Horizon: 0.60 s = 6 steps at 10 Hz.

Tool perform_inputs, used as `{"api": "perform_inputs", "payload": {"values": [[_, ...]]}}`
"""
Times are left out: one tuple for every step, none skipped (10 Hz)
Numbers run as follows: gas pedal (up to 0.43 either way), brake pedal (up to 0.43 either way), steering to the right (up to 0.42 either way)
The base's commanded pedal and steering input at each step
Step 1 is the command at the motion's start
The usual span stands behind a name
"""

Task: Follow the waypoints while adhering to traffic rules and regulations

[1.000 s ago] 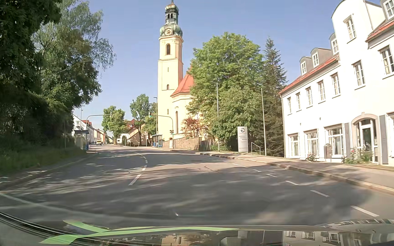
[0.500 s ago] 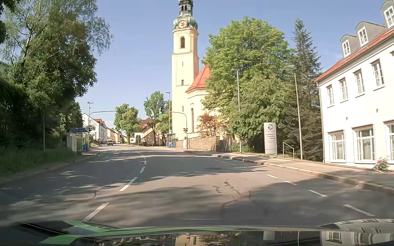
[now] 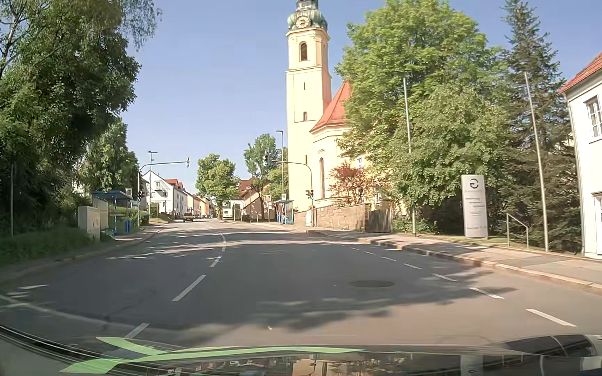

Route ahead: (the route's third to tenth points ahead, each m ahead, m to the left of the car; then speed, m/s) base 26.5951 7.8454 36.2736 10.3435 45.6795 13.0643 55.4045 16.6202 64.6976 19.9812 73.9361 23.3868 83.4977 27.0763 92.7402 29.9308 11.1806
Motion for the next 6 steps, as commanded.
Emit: {"api": "perform_inputs", "payload": {"values": [[0.13, 0.0, -0.065], [0.13, 0.0, -0.065], [0.13, 0.0, -0.065], [0.13, 0.0, -0.066], [0.13, 0.0, -0.065], [0.138, 0.0, -0.065]]}}
